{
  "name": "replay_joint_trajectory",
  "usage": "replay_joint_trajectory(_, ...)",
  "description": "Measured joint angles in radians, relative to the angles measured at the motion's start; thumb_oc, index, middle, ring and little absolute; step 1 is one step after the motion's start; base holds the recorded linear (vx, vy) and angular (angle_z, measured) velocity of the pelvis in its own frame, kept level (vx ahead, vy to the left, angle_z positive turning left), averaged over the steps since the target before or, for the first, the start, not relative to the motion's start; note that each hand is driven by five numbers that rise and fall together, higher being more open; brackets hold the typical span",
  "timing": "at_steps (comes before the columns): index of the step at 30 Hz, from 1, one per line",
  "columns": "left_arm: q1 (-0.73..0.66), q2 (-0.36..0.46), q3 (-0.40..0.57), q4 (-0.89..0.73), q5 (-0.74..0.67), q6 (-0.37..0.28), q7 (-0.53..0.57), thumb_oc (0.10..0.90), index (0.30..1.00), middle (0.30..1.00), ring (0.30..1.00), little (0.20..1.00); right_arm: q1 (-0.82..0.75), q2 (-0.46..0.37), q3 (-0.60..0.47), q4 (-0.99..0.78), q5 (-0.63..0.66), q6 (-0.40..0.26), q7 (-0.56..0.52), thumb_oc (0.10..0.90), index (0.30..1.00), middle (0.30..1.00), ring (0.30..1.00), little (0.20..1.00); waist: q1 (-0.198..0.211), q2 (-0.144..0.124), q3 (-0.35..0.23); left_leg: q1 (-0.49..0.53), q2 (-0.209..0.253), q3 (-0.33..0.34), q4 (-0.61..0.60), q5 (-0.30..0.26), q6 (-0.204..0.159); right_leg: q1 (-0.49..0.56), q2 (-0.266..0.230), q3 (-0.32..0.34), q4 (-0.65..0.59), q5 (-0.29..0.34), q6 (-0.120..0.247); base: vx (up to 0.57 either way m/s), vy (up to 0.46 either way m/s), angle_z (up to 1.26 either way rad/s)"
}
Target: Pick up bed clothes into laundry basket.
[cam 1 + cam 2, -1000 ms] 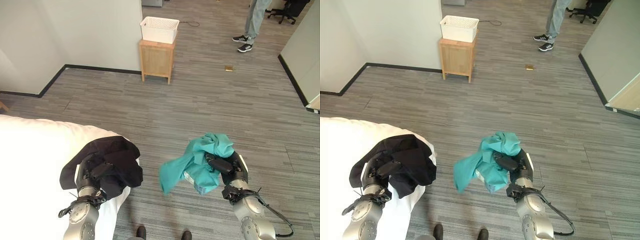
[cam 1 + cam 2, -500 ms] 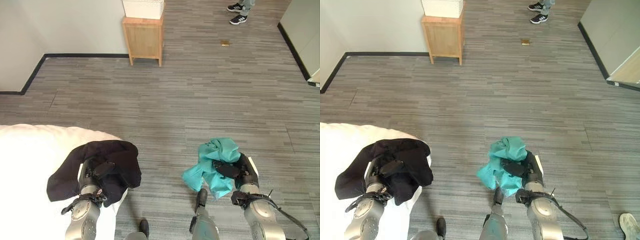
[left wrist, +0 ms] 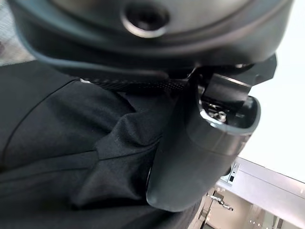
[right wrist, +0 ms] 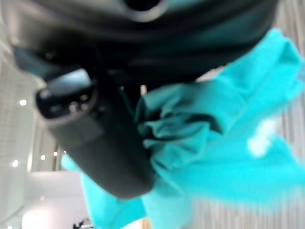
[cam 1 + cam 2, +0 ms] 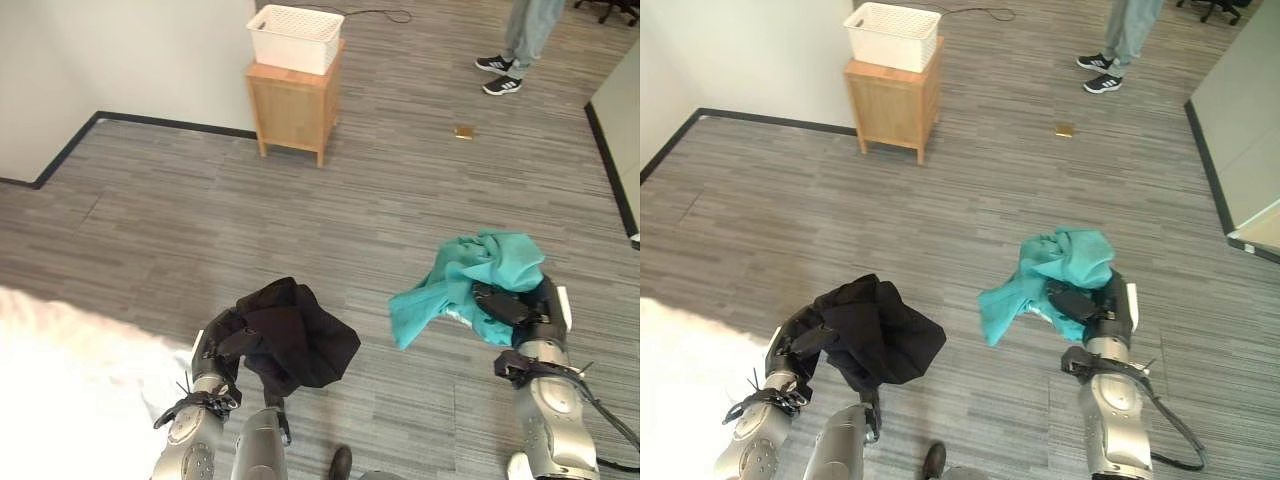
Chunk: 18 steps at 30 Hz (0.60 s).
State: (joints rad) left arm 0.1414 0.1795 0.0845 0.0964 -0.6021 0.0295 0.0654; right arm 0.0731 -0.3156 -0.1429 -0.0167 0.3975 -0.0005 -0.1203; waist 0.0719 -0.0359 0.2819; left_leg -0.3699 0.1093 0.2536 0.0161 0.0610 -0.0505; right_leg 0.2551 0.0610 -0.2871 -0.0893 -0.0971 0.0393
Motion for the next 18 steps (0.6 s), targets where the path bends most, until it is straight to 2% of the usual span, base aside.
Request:
replay_joint_trajectory(2, 0.0, 0.001, 0.04, 0.0, 0.007, -0.002, 0.017, 0.4, 0.3, 0.3, 0.3, 0.3, 0.002, -0.012, 0.058, 0.008, 0.003, 0.014, 0.018, 0.4, 0.3, 0.3, 0.3, 0.3, 0.022, 0.003, -0.002, 0.005, -0.021, 0.02, -0.019, 0.005, 0.012, 0.05, 0.001, 0.034, 0.0, -0.035, 0.049, 0.53, 0.137, -0.53)
replay_joint_trajectory(3, 0.018, 0.0, 0.052, -0.002, 0.012, -0.003, 0.028, 0.4, 0.3, 0.3, 0.3, 0.3, 0.017, -0.024, 0.075, 0.005, 0.006, 0.015, 0.042, 0.4, 0.3, 0.3, 0.3, 0.3, 0.028, 0.028, -0.016, 0.031, -0.021, 0.041, -0.027, 0.012, 0.094, 0.097, 0.02, 0.06, 0.001, -0.049, 0.07, 0.51, 0.175, -0.46)
replay_joint_trajectory(4, 0.032, 0.003, 0.054, -0.005, 0.016, -0.003, 0.032, 0.4, 0.3, 0.3, 0.3, 0.3, 0.033, -0.028, 0.078, 0.001, 0.006, 0.015, 0.054, 0.4, 0.3, 0.3, 0.3, 0.3, 0.027, 0.046, -0.028, 0.055, -0.017, 0.027, -0.042, 0.07, 0.164, 0.128, 0.028, 0.062, 0.003, -0.053, 0.076, 0.68, 0.241, -0.19)
replay_joint_trajectory(5, 0.039, 0.024, 0.088, -0.008, 0.018, -0.003, 0.037, 0.4, 0.3, 0.3, 0.3, 0.3, 0.039, -0.006, 0.103, 0.003, 0.006, 0.033, 0.061, 0.4, 0.3, 0.3, 0.3, 0.3, 0.03, -0.005, -0.042, 0.072, -0.017, 0.095, 0.016, 0.163, 0.193, 0.17, -0.013, 0.068, 0.016, -0.067, 0.087, 0.34, 0.134, -0.08)
replay_joint_trajectory(6, 0.037, 0.031, 0.097, -0.013, 0.018, -0.003, 0.041, 0.4, 0.3, 0.3, 0.3, 0.3, 0.04, -0.01, 0.112, 0.003, 0.006, 0.035, 0.074, 0.4, 0.3, 0.3, 0.3, 0.3, 0.038, -0.017, -0.05, 0.076, -0.022, 0.095, 0.031, 0.189, 0.196, 0.161, -0.033, 0.069, 0.054, -0.076, 0.092, 0.33, 0.149, -0.07)
replay_joint_trajectory(7, 0.03, 0.048, 0.104, -0.024, 0.019, -0.003, 0.04, 0.4, 0.3, 0.3, 0.3, 0.3, 0.035, -0.005, 0.114, 0.003, 0.006, 0.038, 0.086, 0.4, 0.3, 0.3, 0.3, 0.3, 0.045, -0.04, -0.053, 0.078, -0.037, 0.096, 0.053, 0.162, 0.18, 0.147, -0.062, 0.067, 0.091, -0.078, 0.092, 0.4, 0.27, -0.2)
replay_joint_trajectory(8, -0.002, 0.073, 0.121, -0.039, 0.019, -0.003, 0.041, 0.4, 0.3, 0.3, 0.3, 0.3, 0.015, -0.001, 0.116, 0.004, 0.005, 0.041, 0.096, 0.4, 0.3, 0.3, 0.3, 0.3, 0.073, -0.067, -0.054, 0.085, -0.058, 0.112, 0.098, 0.099, 0.182, 0.098, -0.107, 0.07, 0.22, -0.056, 0.096, 0.53, 0.387, -0.1)
replay_joint_trajectory(9, -0.022, 0.089, 0.124, -0.041, 0.019, -0.004, 0.042, 0.4, 0.3, 0.3, 0.3, 0.3, 0.006, 0.01, 0.116, 0.005, 0.005, 0.044, 0.094, 0.4, 0.3, 0.3, 0.3, 0.3, 0.077, -0.067, -0.054, 0.087, -0.056, 0.114, 0.13, 0.076, 0.18, 0.047, -0.128, 0.05, 0.346, -0.049, 0.087, 0.54, 0.452, 0.02)
replay_joint_trajectory(10, -0.042, 0.107, 0.124, -0.043, 0.019, -0.006, 0.042, 0.4, 0.3, 0.3, 0.3, 0.3, 0.0, 0.027, 0.121, 0.005, 0.006, 0.045, 0.095, 0.4, 0.3, 0.3, 0.3, 0.3, 0.079, -0.073, -0.05, 0.096, -0.056, 0.122, 0.162, 0.062, 0.183, 0.006, -0.152, 0.027, 0.476, -0.011, 0.074, 0.29, 0.273, 0.57)
replay_joint_trajectory(11, -0.068, 0.127, 0.121, -0.061, 0.019, -0.01, 0.044, 0.4, 0.3, 0.3, 0.3, 0.3, 0.006, 0.061, 0.127, 0.0, 0.006, 0.045, 0.099, 0.4, 0.3, 0.3, 0.3, 0.3, 0.076, -0.078, -0.019, 0.123, -0.093, 0.178, 0.239, -0.02, 0.249, -0.063, -0.194, 0.005, 0.697, 0.157, 0.05, 0.4, 0.351, 0.76)
replay_joint_trajectory(12, -0.042, 0.117, 0.111, -0.124, 0.018, -0.015, 0.047, 0.4, 0.3, 0.3, 0.3, 0.3, 0.022, 0.039, 0.128, -0.023, 0.006, 0.044, 0.118, 0.4, 0.3, 0.3, 0.3, 0.3, 0.078, -0.066, -0.026, 0.261, -0.152, 0.192, 0.055, 0.006, 0.24, -0.146, -0.264, 0.019, 0.924, 0.266, 0.082, 0.4, 0.319, 0.88)
replay_joint_trajectory(13, -0.044, 0.13, 0.129, -0.141, 0.018, -0.055, 0.047, 0.4, 0.3, 0.3, 0.3, 0.3, -0.001, 0.059, 0.138, -0.012, 0.006, 0.039, 0.124, 0.4, 0.3, 0.3, 0.3, 0.3, 0.067, -0.079, -0.019, 0.297, -0.184, 0.171, 0.061, -0.063, 0.237, -0.261, -0.321, 0.062, 1.034, 0.148, 0.088, 0.57, 0.381, 0.59)
replay_joint_trajectory(14, -0.064, 0.103, 0.155, -0.141, 0.017, -0.075, 0.055, 0.4, 0.3, 0.3, 0.3, 0.3, -0.036, 0.058, 0.146, -0.024, 0.005, 0.037, 0.133, 0.4, 0.3, 0.3, 0.3, 0.3, 0.061, -0.052, 0.004, 0.303, -0.171, 0.148, 0.104, -0.128, 0.242, -0.389, -0.338, 0.107, 1.121, 0.059, 0.105, 0.48, 0.221, 0.43)
replay_joint_trajectory(15, -0.069, 0.098, 0.161, -0.14, 0.015, -0.074, 0.075, 0.4, 0.3, 0.3, 0.3, 0.3, -0.04, 0.061, 0.143, -0.034, 0.005, 0.037, 0.137, 0.4, 0.3, 0.3, 0.3, 0.3, 0.055, -0.026, 0.023, 0.335, -0.167, 0.135, 0.101, -0.149, 0.241, -0.484, -0.367, 0.091, 1.177, 0.027, 0.109, 0.63, 0.148, 0.43)
replay_joint_trajectory(16, -0.066, 0.095, 0.153, -0.139, 0.016, -0.064, 0.077, 0.4, 0.3, 0.3, 0.3, 0.3, -0.026, 0.056, 0.143, -0.032, 0.006, 0.041, 0.139, 0.4, 0.3, 0.3, 0.3, 0.3, 0.039, 0.023, 0.034, 0.401, -0.15, 0.106, 0.07, -0.154, 0.222, -0.578, -0.379, 0.052, 1.113, -0.029, 0.074, 0.64, 0.074, 0.57)
replay_joint_trajectory(17, -0.067, 0.093, 0.153, -0.143, 0.016, -0.068, 0.077, 0.4, 0.3, 0.3, 0.3, 0.3, -0.01, 0.055, 0.143, -0.031, 0.006, 0.044, 0.138, 0.4, 0.3, 0.3, 0.3, 0.3, 0.022, 0.04, 0.037, 0.449, -0.139, 0.074, 0.042, -0.153, 0.199, -0.629, -0.377, 0.035, 0.998, -0.045, 0.065, 0.65, 0.027, 0.78)
replay_joint_trajectory(18, -0.071, 0.094, 0.155, -0.144, 0.016, -0.069, 0.076, 0.4, 0.3, 0.3, 0.3, 0.3, 0.001, 0.054, 0.142, -0.028, 0.007, 0.046, 0.138, 0.4, 0.3, 0.3, 0.3, 0.3, 0.003, 0.041, 0.039, 0.468, -0.133, 0.053, 0.039, -0.144, 0.168, -0.638, -0.373, 0.023, 0.914, -0.041, 0.062, 0.33, -0.013, 1.04)
